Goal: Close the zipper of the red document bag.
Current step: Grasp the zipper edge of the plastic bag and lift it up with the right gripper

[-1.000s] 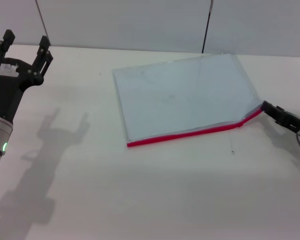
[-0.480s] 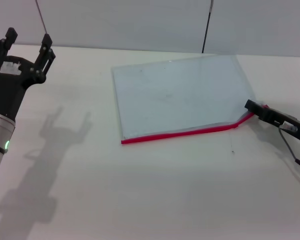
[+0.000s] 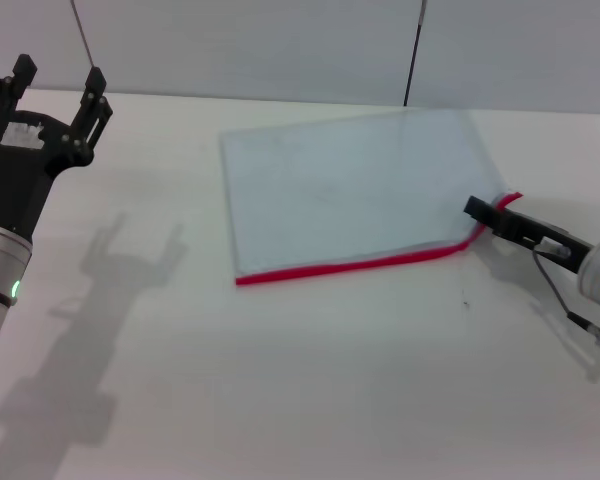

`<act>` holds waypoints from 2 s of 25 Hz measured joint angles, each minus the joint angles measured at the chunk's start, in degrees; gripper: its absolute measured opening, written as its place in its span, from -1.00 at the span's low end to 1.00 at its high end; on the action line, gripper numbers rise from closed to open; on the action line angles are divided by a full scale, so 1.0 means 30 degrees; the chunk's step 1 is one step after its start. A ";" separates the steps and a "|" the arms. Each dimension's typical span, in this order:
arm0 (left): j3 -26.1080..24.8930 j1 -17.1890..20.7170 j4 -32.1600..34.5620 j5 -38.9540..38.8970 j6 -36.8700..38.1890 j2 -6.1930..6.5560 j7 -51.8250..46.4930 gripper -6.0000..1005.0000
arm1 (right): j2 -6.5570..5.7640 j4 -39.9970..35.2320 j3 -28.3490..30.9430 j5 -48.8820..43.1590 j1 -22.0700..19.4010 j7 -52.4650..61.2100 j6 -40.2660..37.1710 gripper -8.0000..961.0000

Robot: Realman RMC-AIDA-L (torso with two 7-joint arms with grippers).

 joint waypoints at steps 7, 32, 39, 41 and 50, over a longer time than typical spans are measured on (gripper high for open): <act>-0.0001 -0.0029 0.0000 0.0000 -0.0033 0.0000 0.0000 0.54 | 0.0003 0.0215 -0.0337 -0.0103 0.0415 0.0036 0.0341 -0.03; -0.0001 -0.0055 0.0001 0.0000 -0.0149 -0.0030 -0.0029 0.54 | 0.0002 0.0037 -0.0803 -0.0149 0.0509 -0.0376 -0.0469 -0.85; 0.0000 -0.0094 -0.0065 0.0000 -0.0149 -0.0026 -0.0030 0.54 | 0.0014 0.0021 -0.0684 0.0019 0.0452 -0.0603 -0.1149 -0.93; 0.0067 -0.0165 -0.0186 0.0000 -0.0178 -0.0007 -0.0030 0.54 | 0.0024 0.0026 -0.0674 0.0023 0.0431 -0.0521 -0.1753 -0.95; 0.3991 -0.1726 -0.0262 0.0033 -0.1616 -0.0011 0.0105 0.54 | 0.0031 0.0186 -0.0665 0.0040 0.0545 -0.0056 -0.4519 -0.95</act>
